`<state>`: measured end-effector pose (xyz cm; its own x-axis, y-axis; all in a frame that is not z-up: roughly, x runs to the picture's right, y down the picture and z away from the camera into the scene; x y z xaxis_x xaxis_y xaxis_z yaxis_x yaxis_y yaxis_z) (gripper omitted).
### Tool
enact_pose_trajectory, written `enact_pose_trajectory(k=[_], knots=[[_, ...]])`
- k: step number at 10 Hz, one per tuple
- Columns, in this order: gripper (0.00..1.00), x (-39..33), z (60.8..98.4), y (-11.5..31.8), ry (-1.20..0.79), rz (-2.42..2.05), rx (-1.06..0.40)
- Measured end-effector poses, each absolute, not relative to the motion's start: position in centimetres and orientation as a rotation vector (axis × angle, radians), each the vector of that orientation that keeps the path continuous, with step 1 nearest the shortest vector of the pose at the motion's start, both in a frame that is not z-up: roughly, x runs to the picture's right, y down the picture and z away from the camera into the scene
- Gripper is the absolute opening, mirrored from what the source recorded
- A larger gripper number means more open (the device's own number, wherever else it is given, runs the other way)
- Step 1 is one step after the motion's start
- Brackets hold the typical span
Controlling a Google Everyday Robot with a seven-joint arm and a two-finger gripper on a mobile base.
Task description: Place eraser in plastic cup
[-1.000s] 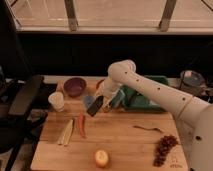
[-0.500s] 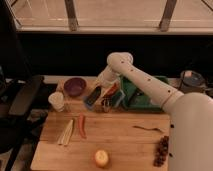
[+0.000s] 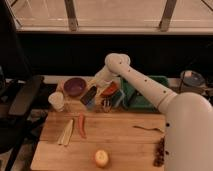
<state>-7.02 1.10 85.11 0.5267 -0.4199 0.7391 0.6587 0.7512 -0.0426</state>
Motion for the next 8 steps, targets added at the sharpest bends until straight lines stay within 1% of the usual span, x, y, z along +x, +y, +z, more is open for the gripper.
enact_pose_trajectory(k=[1, 2, 3, 8], knots=[[0.49, -7.8, 85.2, 1.1, -0.792, -0.656, -0.328], [0.56, -8.1, 85.2, 1.1, -0.798, -0.655, -0.322], [0.62, -8.5, 85.4, 1.3, -0.804, -0.654, -0.321], [0.62, -8.0, 85.3, 2.2, -0.792, -0.637, -0.344]])
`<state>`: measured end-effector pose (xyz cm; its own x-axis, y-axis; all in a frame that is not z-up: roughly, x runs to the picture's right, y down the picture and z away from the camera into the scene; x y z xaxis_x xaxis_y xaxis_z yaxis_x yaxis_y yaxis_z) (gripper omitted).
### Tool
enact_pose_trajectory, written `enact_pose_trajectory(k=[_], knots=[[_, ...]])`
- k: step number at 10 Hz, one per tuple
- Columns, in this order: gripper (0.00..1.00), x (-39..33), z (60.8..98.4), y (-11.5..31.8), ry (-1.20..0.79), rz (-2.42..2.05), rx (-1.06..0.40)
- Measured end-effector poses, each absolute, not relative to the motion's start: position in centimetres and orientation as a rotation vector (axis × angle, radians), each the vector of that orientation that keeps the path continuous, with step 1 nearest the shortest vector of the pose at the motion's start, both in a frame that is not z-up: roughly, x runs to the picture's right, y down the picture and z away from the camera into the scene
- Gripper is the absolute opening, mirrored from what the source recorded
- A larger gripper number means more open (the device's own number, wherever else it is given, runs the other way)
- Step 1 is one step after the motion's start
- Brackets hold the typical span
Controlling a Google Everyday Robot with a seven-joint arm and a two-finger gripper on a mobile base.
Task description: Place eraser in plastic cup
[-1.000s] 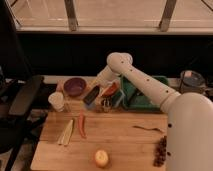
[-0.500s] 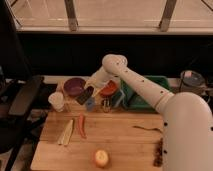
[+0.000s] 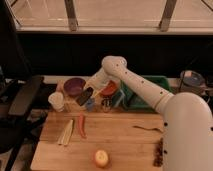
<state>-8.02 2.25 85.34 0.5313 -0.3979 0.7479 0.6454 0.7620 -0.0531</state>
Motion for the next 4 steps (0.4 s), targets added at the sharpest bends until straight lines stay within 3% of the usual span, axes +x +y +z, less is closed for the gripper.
enact_pose_trajectory(k=[4], knots=[[0.62, -5.5, 84.7, 2.6, -0.753, -0.597, -0.336]])
